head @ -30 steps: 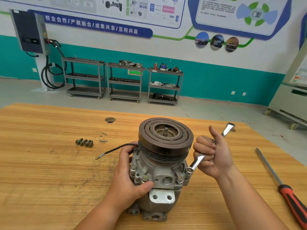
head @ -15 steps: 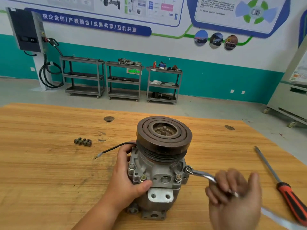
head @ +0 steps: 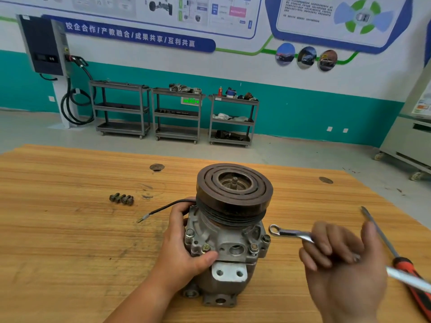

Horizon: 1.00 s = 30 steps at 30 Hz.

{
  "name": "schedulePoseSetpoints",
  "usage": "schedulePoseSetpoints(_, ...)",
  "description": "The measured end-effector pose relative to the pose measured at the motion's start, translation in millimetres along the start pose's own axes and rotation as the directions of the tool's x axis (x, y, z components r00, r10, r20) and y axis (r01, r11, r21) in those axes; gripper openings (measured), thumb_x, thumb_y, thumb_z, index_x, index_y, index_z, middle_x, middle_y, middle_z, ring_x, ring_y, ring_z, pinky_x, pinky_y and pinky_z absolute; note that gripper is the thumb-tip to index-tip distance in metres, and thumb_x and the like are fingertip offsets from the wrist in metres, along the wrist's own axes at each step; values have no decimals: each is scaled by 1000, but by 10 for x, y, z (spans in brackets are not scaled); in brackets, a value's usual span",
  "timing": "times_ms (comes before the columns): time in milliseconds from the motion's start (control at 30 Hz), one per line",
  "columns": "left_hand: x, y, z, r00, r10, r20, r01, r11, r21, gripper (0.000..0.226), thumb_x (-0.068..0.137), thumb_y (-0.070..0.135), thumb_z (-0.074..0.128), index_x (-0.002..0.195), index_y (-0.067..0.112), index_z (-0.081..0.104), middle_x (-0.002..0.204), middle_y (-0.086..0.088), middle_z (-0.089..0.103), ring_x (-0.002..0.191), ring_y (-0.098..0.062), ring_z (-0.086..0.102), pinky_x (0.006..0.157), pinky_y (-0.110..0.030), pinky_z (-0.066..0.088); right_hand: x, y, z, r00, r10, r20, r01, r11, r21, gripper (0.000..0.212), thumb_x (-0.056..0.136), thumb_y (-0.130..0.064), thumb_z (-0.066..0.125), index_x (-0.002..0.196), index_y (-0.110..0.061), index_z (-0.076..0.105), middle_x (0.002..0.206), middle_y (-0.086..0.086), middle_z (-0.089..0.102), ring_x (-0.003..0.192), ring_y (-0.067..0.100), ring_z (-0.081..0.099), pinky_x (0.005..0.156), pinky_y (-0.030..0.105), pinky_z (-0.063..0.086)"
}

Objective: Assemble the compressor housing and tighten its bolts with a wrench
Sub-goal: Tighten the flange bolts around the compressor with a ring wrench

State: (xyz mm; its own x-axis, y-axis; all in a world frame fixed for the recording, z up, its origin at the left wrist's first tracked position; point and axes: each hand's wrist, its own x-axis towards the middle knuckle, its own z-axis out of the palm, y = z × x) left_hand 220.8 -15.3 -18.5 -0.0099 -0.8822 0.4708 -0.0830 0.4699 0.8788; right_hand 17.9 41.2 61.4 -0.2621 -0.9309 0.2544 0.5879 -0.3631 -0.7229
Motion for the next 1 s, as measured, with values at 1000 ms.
schedulePoseSetpoints(1000,-24,-39,0,1000,-12,-9,12,1000,11,87,49,56,75,125,35,38,115,19,61,107,-6,62,82,-16,49,120,169,-60,980,94,-176,-83,994,69,50,58,-65,52,37,-23,33,38,-7,27,41,13,2,38,15,6)
